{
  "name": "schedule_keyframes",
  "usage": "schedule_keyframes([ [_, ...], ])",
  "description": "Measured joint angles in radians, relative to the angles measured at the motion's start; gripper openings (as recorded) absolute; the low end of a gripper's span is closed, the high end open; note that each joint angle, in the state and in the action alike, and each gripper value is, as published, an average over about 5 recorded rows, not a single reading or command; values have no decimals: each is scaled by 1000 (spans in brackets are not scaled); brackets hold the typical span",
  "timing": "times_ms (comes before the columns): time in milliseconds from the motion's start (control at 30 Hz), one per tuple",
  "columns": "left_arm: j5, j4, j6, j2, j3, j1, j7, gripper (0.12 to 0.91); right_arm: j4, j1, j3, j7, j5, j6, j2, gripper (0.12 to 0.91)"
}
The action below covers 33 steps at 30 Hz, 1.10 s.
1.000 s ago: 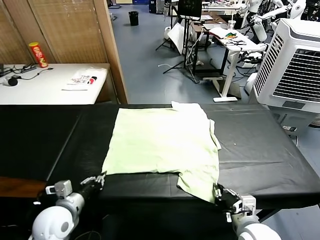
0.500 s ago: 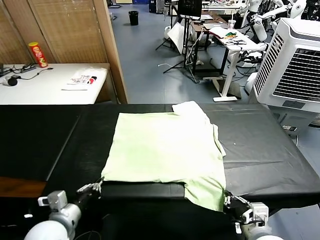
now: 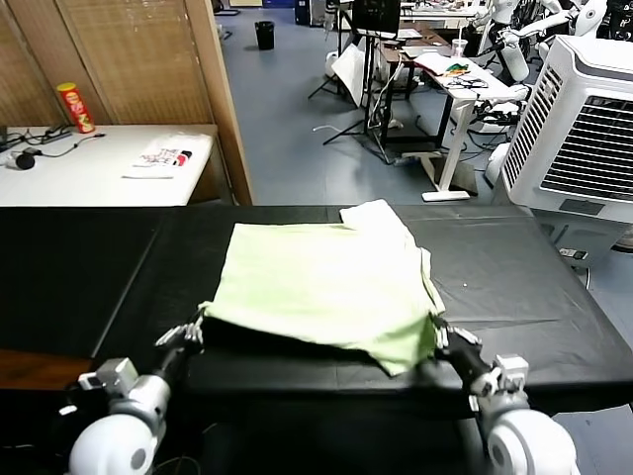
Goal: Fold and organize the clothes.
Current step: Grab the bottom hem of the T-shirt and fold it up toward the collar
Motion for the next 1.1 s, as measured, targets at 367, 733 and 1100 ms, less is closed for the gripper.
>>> schedule_keyframes([
  [367, 132, 158, -38, 8, 38, -120, 9, 125, -202, 160, -56, -6, -22, 25, 25, 122],
  [733, 157, 235, -53, 16, 47, -171, 16, 221, -173, 142, -37, -10, 16, -41, 3, 312],
  [1100, 158, 201, -47, 16, 39, -129, 19, 760, 30, -24, 4, -2, -22, -106, -42, 790],
])
